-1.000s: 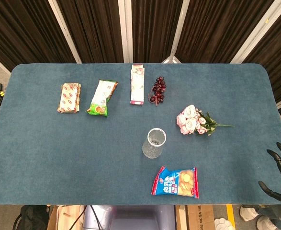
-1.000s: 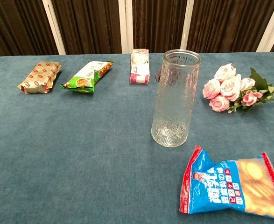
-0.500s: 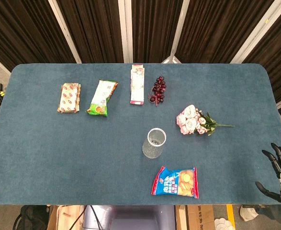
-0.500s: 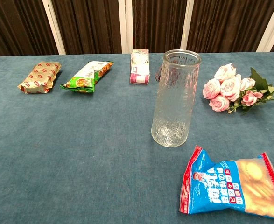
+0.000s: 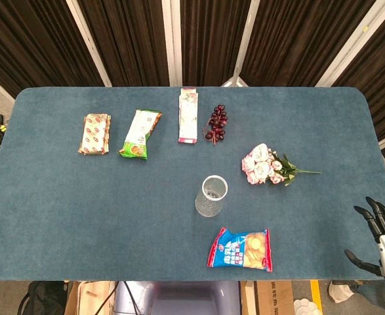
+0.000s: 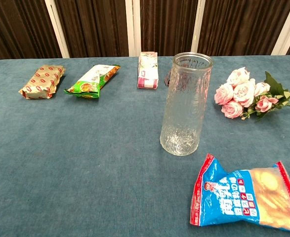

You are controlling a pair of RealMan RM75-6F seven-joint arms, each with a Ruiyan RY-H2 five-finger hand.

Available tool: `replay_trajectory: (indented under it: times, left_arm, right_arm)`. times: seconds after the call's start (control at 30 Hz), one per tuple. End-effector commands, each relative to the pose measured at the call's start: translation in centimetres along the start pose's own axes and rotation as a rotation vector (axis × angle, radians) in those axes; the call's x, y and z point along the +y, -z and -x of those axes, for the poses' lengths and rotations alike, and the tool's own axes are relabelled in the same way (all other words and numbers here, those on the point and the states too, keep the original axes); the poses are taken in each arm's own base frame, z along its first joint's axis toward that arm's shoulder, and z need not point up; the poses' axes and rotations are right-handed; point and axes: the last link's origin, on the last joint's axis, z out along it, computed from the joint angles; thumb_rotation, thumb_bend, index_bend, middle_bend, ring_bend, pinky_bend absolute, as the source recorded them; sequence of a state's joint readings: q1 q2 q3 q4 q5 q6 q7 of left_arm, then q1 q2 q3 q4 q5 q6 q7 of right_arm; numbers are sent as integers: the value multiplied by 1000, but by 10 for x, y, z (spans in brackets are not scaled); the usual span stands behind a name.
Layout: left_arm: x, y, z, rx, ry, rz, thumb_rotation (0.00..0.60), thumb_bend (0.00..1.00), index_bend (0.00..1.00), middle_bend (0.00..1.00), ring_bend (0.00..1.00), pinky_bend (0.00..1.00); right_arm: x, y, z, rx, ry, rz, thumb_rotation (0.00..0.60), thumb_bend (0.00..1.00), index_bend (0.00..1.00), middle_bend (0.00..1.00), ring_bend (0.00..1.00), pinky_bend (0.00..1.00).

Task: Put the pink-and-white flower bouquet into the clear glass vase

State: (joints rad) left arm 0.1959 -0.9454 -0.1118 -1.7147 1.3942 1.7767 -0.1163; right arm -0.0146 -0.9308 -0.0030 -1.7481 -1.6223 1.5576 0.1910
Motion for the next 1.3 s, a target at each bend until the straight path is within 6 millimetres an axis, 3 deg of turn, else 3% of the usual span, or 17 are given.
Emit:
replay_trajectory:
  times: [0.03, 0.23, 0.47, 0.7, 1.3]
  left_arm:
    - [0, -1, -2, 39, 9, -4, 600, 194, 140, 0, 0, 25]
    - [4, -1, 2, 63, 4, 2, 600, 194, 135, 0, 0, 26]
    - [7, 0, 3, 68, 1, 7, 600, 195, 135, 0, 0, 26]
    - [7, -4, 6, 74, -21, -12, 600, 195, 135, 0, 0, 26]
    - [8, -3, 8, 97, -68, -50, 600, 195, 135, 0, 0, 26]
  right_arm:
    - [1, -16, 4, -37, -62, -20, 600, 207, 160, 19, 21, 0]
    - [-3, -56, 5, -99, -115, -48, 600, 198, 160, 19, 21, 0]
    - [-12, -118, 13, -180, -87, 0, 600, 183, 159, 18, 0, 0]
    - [-19, -171, 35, -220, 36, 67, 600, 183, 39, 0, 0, 0]
    - [-56, -236, 69, -341, 87, 89, 600, 183, 0, 0, 0, 0]
